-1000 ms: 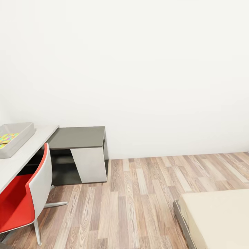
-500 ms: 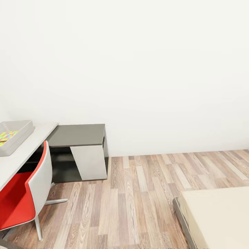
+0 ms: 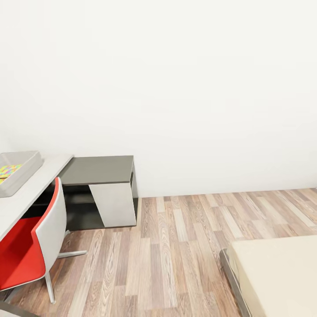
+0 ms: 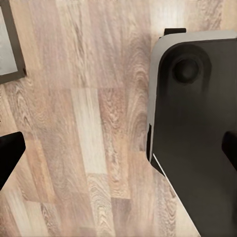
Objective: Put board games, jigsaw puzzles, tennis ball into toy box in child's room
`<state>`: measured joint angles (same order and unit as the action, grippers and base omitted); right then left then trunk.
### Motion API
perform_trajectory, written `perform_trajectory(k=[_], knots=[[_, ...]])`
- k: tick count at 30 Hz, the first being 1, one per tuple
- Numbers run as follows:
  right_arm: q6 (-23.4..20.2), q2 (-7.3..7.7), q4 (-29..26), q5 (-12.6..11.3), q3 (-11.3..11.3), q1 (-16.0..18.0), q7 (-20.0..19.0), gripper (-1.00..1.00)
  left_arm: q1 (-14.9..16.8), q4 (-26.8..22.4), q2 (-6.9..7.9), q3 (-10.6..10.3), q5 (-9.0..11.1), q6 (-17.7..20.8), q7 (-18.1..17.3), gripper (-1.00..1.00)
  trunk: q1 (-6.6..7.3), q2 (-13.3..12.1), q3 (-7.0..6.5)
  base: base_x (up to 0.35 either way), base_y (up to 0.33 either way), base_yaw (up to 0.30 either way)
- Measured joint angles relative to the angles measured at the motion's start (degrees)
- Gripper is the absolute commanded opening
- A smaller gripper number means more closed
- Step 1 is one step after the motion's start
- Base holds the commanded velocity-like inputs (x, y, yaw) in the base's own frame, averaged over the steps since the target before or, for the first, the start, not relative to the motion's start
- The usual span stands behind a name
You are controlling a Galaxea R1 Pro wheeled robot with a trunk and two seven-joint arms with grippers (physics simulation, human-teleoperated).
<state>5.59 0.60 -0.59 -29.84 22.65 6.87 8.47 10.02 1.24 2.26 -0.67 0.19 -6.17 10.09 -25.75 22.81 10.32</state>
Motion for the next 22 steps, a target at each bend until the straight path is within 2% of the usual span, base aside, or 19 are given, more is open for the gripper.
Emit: perform_trajectory(k=[7, 13, 22], knots=[[0.14, -0.09, -0.06, 0.3, -0.04, -0.91, 0.0, 1.0, 0.01, -0.15, 0.26, -0.27, -0.25, -0.43, -0.05, 1.0, 0.0, 0.0, 0.02, 0.0, 0.0, 0.0], [0.17, -0.72, -0.2, 0.22, -0.1, -1.08, -0.02, 1.0, -0.04, -0.1, -0.49, -0.12, -0.07, -0.38, -0.34, 1.0, 0.0, 0.0, 0.03, 0.0, 0.0, 0.0], [0.2, -0.1, -0.09, 0.29, -0.17, -1.09, 0.0, 1.0, -0.04, -0.13, -0.62, -0.24, -0.39, -0.49, -0.57, 1.0, 0.0, 0.0, 0.03, 0.0, 0.0, 0.0]])
